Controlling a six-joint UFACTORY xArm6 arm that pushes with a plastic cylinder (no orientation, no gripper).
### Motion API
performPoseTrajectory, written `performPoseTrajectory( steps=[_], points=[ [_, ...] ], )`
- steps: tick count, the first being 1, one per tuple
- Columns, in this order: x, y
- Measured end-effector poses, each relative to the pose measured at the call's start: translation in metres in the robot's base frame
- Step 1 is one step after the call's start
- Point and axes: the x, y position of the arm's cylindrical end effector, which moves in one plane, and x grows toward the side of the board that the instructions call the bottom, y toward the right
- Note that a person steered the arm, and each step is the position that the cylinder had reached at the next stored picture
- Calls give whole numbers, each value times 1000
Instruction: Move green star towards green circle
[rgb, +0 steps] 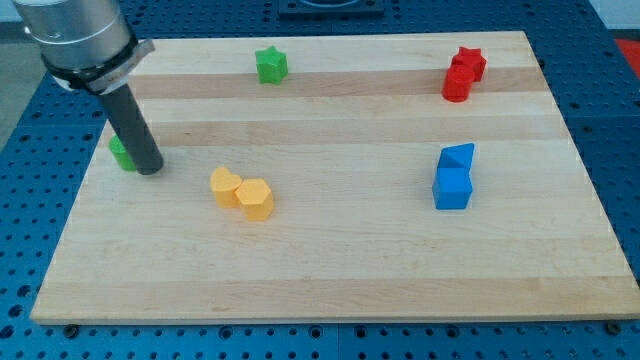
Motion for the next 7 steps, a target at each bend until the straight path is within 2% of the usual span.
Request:
performPoseTrajectory(
  steps=[1, 2, 3, 5, 6, 7],
  points=[
    [0, 0],
    [0, 30],
    [-11, 99],
    [-94, 224],
    [-155, 257],
    [-205, 232]
  ],
)
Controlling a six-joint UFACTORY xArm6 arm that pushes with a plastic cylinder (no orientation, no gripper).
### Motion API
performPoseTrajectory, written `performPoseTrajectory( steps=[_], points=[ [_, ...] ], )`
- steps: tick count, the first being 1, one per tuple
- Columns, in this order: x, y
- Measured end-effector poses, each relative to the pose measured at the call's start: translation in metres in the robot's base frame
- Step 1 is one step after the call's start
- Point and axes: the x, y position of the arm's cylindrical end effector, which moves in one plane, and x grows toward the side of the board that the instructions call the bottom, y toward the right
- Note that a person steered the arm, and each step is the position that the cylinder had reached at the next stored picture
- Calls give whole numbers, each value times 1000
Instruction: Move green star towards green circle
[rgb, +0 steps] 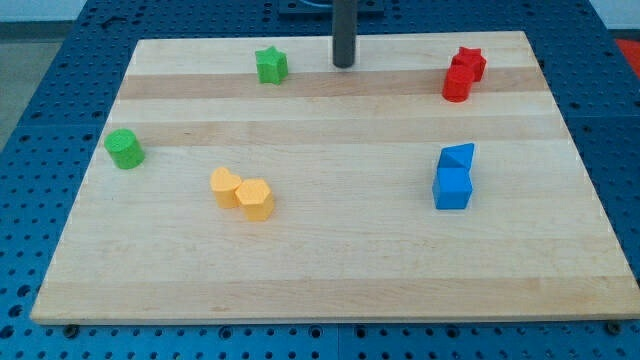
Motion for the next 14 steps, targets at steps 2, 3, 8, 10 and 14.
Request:
performPoseTrajectory(
  steps=[2, 3, 8, 10, 14],
  points=[
    [3, -78],
    [35, -83],
    [112, -172],
    [97, -194],
    [94, -234]
  ],
)
